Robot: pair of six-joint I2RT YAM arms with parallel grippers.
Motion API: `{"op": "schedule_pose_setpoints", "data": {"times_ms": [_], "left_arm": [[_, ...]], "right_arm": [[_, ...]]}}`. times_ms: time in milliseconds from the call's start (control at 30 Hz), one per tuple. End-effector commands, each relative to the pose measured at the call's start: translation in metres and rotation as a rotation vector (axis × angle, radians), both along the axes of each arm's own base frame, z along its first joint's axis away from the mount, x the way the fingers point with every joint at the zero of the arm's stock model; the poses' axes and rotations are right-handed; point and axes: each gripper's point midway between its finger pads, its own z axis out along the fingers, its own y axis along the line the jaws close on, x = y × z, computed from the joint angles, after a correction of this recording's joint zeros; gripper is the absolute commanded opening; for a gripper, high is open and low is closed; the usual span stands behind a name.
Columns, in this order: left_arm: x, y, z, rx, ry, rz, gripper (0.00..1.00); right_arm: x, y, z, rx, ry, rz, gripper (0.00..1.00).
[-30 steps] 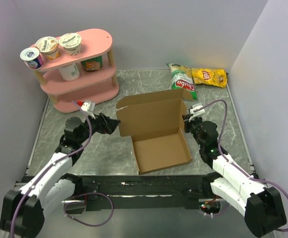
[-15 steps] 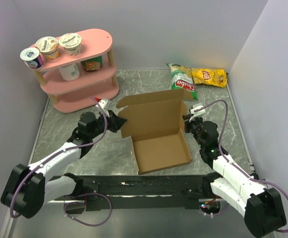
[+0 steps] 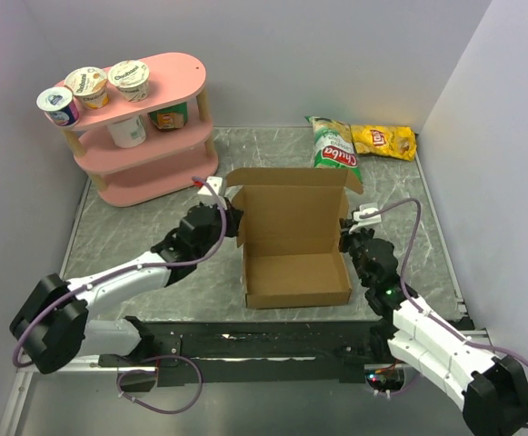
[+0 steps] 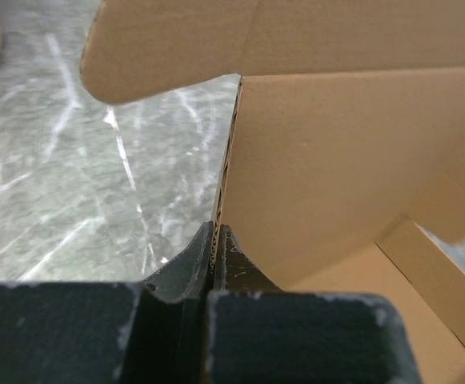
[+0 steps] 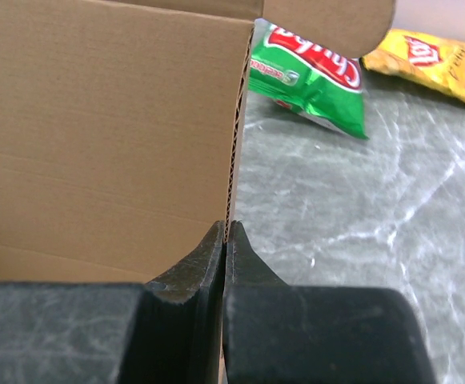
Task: Fold the paper box
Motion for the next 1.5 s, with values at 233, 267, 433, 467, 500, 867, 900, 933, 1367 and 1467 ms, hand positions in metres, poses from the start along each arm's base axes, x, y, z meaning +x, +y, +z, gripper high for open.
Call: {"op": "schedule_pose_setpoints", "data": {"times_ms": [233, 267, 433, 467, 500, 867, 900, 933, 1367, 1467], "left_arm": [[-0.011, -0.036, -0.008, 0.041, 0.058, 0.153, 0.01], [-0.011, -0.038, -0.009, 0.039, 0.061, 0.156, 0.01], [-0.012, -0.047, 0.003, 0.000, 0.073, 0.133, 0.01], [-0.013, -0.047, 0.006, -0.001, 0.075, 0.131, 0.01], [-0.012, -0.048, 0.012, -0.015, 0.071, 0.133, 0.01], [-0.014, -0.038, 0.019, -0.058, 0.040, 0.163, 0.01], [-0.014, -0.039, 0.024, -0.063, 0.035, 0.157, 0.01], [-0.014, -0.038, 0.025, -0.057, 0.035, 0.158, 0.01], [-0.028, -0.017, 0.039, -0.098, -0.067, 0.129, 0.01], [-0.035, -0.014, 0.014, -0.113, -0.031, 0.125, 0.01]], "right_arm": [[-0.009, 0.014, -0.002, 0.108, 0.023, -0.051, 0.00], [-0.010, 0.014, -0.001, 0.114, 0.017, -0.055, 0.00], [-0.013, 0.014, 0.000, 0.110, 0.004, -0.067, 0.00], [-0.014, 0.017, 0.001, 0.107, -0.002, -0.057, 0.00], [-0.015, 0.017, 0.002, 0.109, -0.009, -0.055, 0.00], [-0.027, 0.039, 0.005, 0.115, -0.061, -0.028, 0.00], [-0.026, 0.038, 0.008, 0.116, -0.073, -0.044, 0.00], [-0.029, 0.042, 0.008, 0.109, -0.077, -0.036, 0.00], [-0.033, 0.062, 0.023, 0.093, -0.138, -0.051, 0.00], [-0.036, 0.068, 0.020, 0.096, -0.145, -0.047, 0.00]]}}
